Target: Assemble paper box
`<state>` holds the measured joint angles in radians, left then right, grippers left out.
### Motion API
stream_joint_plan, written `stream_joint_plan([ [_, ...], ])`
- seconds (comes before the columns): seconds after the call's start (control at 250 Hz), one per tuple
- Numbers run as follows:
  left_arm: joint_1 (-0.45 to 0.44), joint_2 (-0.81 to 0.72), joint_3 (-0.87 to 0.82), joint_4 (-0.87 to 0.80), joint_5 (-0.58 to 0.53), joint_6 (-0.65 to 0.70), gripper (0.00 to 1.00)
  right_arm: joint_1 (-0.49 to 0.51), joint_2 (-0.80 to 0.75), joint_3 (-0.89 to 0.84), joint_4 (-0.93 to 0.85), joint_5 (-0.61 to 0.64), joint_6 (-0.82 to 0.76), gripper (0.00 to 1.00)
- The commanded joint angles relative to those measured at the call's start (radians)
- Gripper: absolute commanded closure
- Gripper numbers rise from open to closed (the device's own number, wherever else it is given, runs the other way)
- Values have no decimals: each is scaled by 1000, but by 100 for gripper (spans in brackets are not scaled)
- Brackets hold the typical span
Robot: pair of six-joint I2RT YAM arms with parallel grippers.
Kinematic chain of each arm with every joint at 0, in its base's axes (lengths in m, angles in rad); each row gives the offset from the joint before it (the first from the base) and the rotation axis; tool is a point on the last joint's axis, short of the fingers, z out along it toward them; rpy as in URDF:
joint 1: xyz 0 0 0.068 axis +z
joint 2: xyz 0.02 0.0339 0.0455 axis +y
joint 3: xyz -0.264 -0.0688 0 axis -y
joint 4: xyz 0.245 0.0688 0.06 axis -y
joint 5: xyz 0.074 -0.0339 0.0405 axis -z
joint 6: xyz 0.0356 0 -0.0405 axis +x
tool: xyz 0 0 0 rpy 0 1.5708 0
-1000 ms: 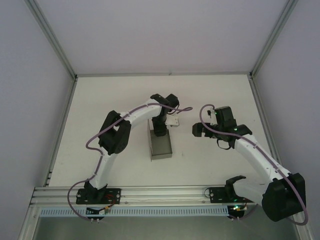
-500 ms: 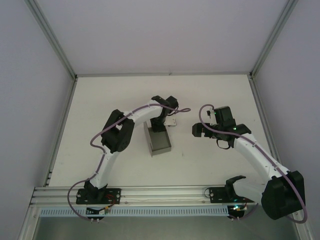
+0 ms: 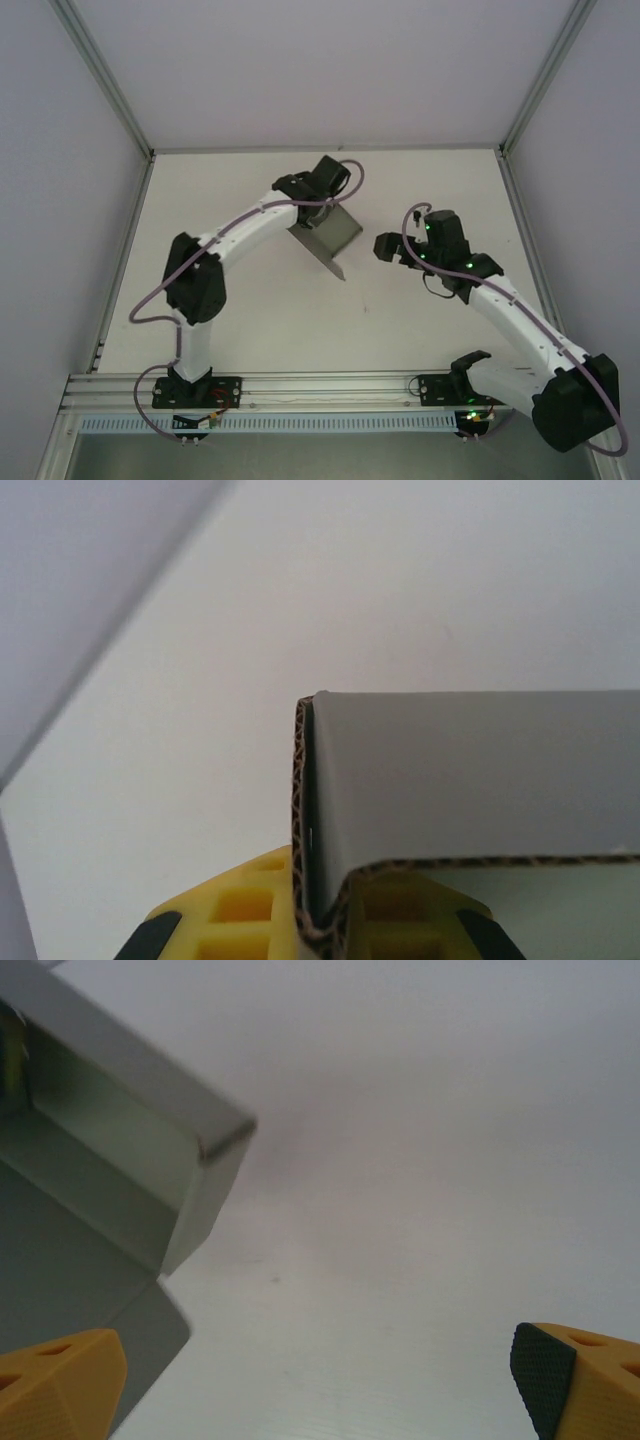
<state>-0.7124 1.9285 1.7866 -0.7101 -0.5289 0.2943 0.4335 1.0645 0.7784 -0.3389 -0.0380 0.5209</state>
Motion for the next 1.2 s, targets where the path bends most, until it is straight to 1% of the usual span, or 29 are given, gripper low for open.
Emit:
stream_joint_plan([
  [0.0, -38, -77, -39, 97, -116, -177, 100, 42, 71, 53, 146, 36, 64, 2],
  [0.056, -56, -97, -61, 119, -154, -210, 100, 56, 128, 88, 185, 64, 82, 4],
  [0.196, -88, -111, -89, 147, -205, -256, 100, 77, 271, 190, 245, 99, 93, 12],
  [0.212, -90, -110, -89, 149, -212, -260, 100, 82, 286, 201, 249, 101, 91, 14],
  [0.315, -95, -91, -84, 141, -247, -278, 100, 97, 318, 220, 268, 94, 94, 16],
  [0.367, -94, -79, -76, 130, -263, -293, 100, 103, 313, 219, 259, 117, 97, 16],
  [0.403, -94, -77, -75, 125, -243, -301, 100, 103, 312, 219, 244, 147, 105, 18],
  [0.491, -94, -89, -92, 149, -189, -326, 100, 102, 323, 223, 220, 214, 126, 33],
  [0.559, -96, -91, -89, 152, -187, -344, 100, 105, 342, 230, 206, 226, 148, 43],
  [0.635, -96, -93, -81, 144, -179, -356, 100, 111, 369, 241, 205, 239, 164, 55],
  [0.691, -96, -100, -83, 151, -187, -366, 100, 114, 389, 257, 190, 271, 172, 67],
  [0.775, -96, -92, -93, 170, -265, -365, 100, 120, 403, 272, 169, 363, 198, 90],
  [0.834, -96, -73, -86, 173, -352, -361, 100, 120, 402, 267, 175, 422, 226, 100],
  [0.898, -96, -39, -69, 163, -469, -370, 100, 121, 398, 258, 184, 472, 259, 100],
  [1.01, -87, 26, -41, 162, -673, -385, 100, 120, 404, 257, 179, 496, 286, 100],
  [1.078, -78, 55, -23, 142, -729, -409, 100, 120, 410, 260, 167, 511, 293, 100],
  [1.142, -71, 66, -13, 111, -743, -447, 100, 121, 411, 255, 168, 518, 301, 100],
  [1.198, -67, 64, -24, 127, -749, -445, 100, 120, 409, 251, 176, 520, 303, 100],
])
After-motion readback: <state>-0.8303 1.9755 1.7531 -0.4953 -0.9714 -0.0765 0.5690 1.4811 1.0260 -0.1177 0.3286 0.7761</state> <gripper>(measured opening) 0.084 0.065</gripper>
